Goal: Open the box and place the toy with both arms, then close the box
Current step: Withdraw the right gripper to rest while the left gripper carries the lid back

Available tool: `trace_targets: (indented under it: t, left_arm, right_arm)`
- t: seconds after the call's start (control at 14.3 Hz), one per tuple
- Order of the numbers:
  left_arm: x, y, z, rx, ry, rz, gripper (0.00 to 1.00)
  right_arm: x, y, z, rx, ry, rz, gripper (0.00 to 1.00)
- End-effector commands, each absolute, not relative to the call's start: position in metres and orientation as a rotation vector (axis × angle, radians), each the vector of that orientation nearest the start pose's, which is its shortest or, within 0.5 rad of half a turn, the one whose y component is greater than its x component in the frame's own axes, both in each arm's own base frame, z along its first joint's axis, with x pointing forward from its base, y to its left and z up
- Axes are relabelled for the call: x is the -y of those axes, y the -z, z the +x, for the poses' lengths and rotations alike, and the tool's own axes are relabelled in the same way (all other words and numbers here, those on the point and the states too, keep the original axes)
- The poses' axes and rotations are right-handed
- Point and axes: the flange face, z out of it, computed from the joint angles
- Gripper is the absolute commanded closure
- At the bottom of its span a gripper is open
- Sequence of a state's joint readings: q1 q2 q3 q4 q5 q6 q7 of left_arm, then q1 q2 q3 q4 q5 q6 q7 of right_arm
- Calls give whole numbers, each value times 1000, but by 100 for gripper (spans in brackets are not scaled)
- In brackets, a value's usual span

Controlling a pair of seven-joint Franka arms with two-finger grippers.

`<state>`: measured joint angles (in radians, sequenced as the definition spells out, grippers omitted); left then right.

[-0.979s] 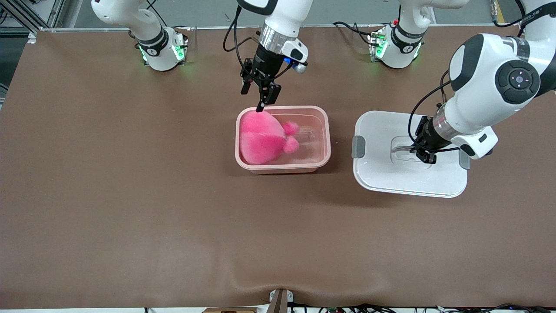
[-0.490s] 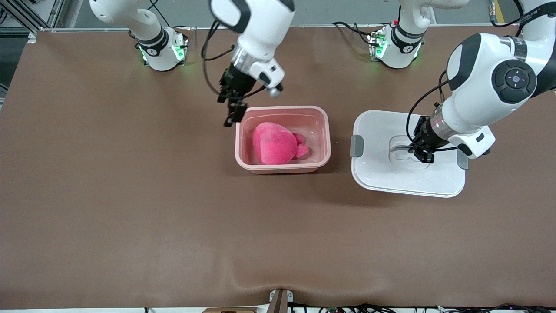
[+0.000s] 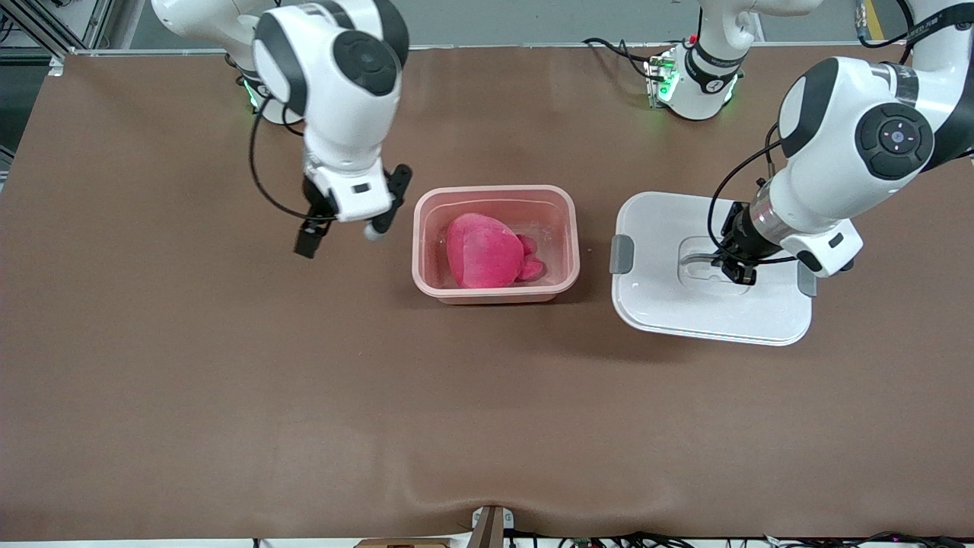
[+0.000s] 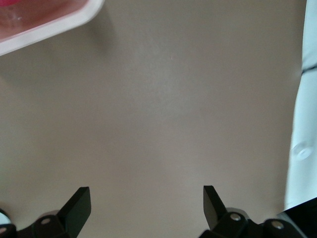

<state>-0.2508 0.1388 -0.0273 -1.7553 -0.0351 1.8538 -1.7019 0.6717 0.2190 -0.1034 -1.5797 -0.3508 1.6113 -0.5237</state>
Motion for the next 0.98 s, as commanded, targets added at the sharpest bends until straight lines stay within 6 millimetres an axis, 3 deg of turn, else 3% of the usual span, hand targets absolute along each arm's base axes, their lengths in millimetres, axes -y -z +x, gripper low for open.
trace_targets:
  t: [0.0,0.28,0.49,0.77,0.91]
  left_arm:
    - [186,-492,566,2076,-75,-2357,100]
    - [219,-494,558,2112,-68,-2329,100]
    - [237,-494,556,2145,-64,-2302,100]
    - [267,-495,552,2174,-62,-2283,100]
    - [279,-493,550,2168,-62,-2290,100]
  right_arm:
    - [-232,-506,549,1427,-330,-3033,0]
    - [-133,-511,571,1083,-345,-3060,0]
    - [-71,-528,575,899,-304,-3086,0]
    - [-15,-545,563,633,-234,-3067,0]
    - [-3,-545,549,596,-222,-3068,0]
